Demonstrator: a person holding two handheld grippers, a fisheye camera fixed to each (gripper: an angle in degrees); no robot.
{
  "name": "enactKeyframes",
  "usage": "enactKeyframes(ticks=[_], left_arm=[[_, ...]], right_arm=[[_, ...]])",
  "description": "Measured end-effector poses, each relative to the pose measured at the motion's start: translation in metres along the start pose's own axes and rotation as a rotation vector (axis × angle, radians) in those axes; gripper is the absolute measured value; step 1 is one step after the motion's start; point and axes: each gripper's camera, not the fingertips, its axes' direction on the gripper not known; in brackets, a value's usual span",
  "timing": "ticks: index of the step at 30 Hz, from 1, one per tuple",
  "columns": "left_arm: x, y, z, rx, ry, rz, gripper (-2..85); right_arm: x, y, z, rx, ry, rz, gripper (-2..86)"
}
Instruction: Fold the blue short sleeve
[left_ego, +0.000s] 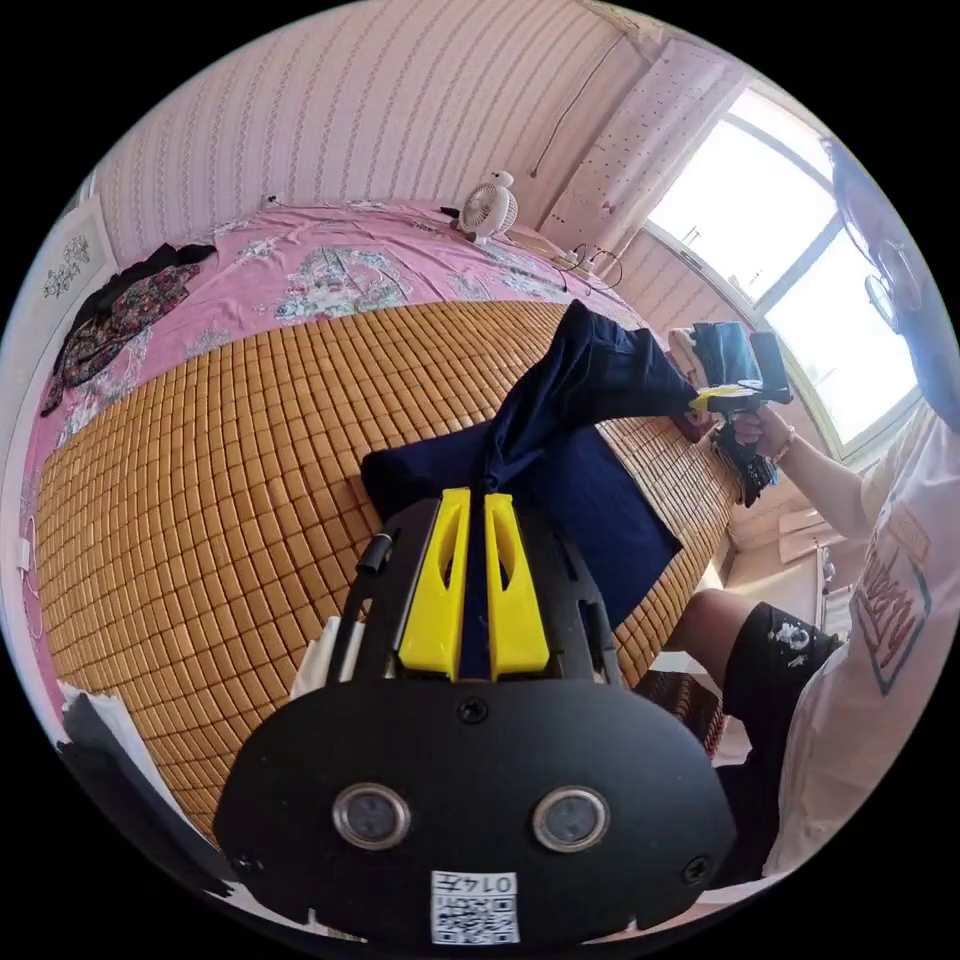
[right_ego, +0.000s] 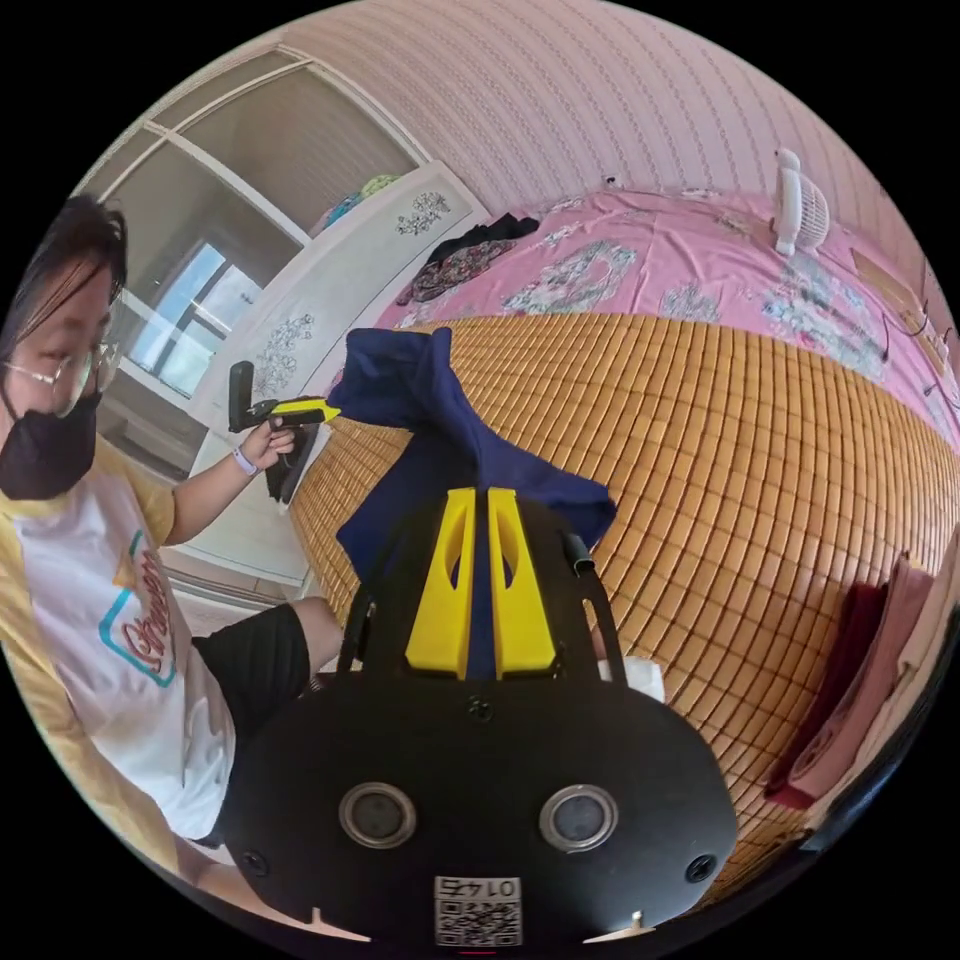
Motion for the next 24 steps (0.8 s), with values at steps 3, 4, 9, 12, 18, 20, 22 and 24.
enactKeyframes(ticks=[3, 4, 9, 12, 18, 20, 22, 24], left_arm=[[-0.005, 0.078, 0.041, -0.124, 0.065, -0.144, 0.0], [-0.008, 0.104, 0.061, -0.196, 0.055, -0.205, -0.1], [-0.014, 0.152, 0.093, -0.217, 0.062, -0.276, -0.8], [-0.011, 0.16, 0.095, -0.204, 0.028, -0.233, -0.9], [0.006, 0.182, 0.082, -0.115, -0.106, -0.138, -0.9], [0.012, 0.191, 0.075, -0.047, -0.116, -0.133, -0.9], [0.034, 0.197, 0.07, 0.052, -0.089, -0.076, -1.0], [0.057, 0.198, 0.076, 0.076, -0.064, -0.015, -1.0]], right_arm=[[-0.016, 0.065, 0.042, -0.135, -0.05, 0.047, 0.5], [-0.017, 0.078, 0.055, -0.164, -0.035, 0.064, 0.4], [-0.023, 0.145, 0.135, -0.355, 0.167, 0.143, -0.5], [-0.024, 0.151, 0.138, -0.298, 0.18, 0.171, -0.8], [-0.053, 0.155, 0.14, -0.208, 0.286, 0.088, -0.9], [-0.066, 0.157, 0.141, -0.152, 0.296, 0.061, -0.9], [-0.081, 0.156, 0.147, -0.115, 0.277, 0.025, -0.9], [-0.103, 0.155, 0.164, -0.099, 0.298, -0.026, -0.9]])
